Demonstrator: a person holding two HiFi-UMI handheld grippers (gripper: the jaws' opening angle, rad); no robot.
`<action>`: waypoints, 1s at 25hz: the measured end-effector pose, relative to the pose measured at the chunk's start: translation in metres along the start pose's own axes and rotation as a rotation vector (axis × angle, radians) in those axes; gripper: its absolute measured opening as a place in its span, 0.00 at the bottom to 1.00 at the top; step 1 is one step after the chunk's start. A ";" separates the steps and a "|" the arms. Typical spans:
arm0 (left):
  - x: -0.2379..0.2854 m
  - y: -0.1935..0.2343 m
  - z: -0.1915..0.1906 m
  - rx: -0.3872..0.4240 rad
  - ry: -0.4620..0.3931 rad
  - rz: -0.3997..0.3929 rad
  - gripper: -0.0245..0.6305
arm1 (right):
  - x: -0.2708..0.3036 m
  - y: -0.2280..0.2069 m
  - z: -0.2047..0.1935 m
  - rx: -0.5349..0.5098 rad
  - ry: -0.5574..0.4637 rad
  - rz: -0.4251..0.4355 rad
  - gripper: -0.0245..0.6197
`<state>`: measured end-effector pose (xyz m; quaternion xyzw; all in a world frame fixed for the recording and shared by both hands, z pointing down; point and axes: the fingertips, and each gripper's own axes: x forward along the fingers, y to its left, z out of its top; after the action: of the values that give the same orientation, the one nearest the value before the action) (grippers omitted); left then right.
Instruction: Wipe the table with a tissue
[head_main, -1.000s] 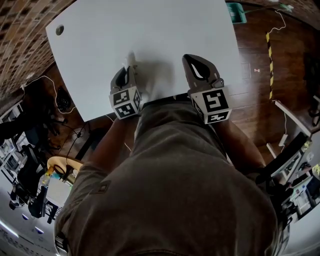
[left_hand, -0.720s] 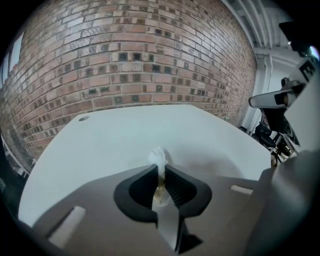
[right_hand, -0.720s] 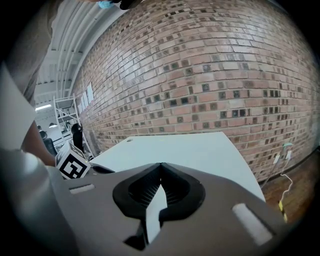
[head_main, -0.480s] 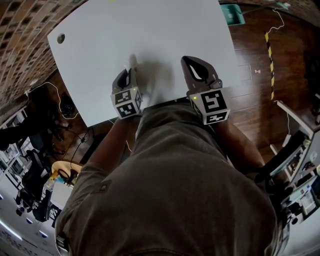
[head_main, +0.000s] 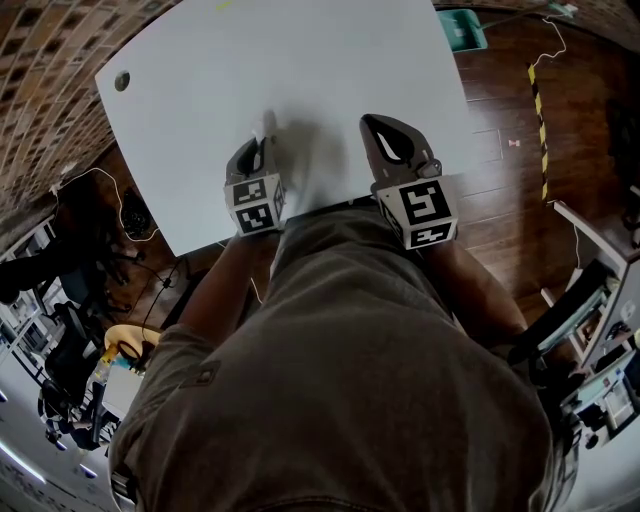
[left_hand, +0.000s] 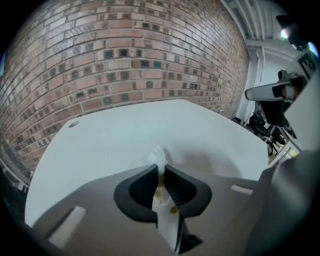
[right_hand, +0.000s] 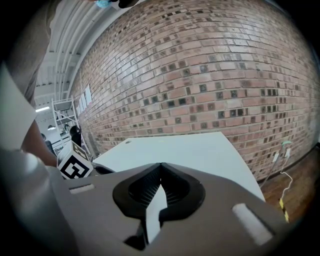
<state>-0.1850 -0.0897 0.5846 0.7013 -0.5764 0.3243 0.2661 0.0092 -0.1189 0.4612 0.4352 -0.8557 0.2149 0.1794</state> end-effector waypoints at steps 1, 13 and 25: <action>0.000 -0.003 0.000 0.011 0.000 -0.008 0.10 | 0.000 0.001 0.000 -0.003 0.000 0.001 0.06; -0.001 -0.003 0.000 0.043 0.004 -0.017 0.11 | 0.005 0.010 0.000 -0.019 0.012 0.009 0.06; -0.023 0.046 -0.017 -0.078 -0.012 0.054 0.11 | 0.011 0.029 0.006 -0.036 -0.001 0.048 0.06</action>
<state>-0.2360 -0.0713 0.5782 0.6764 -0.6089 0.3046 0.2808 -0.0215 -0.1142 0.4551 0.4115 -0.8696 0.2034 0.1818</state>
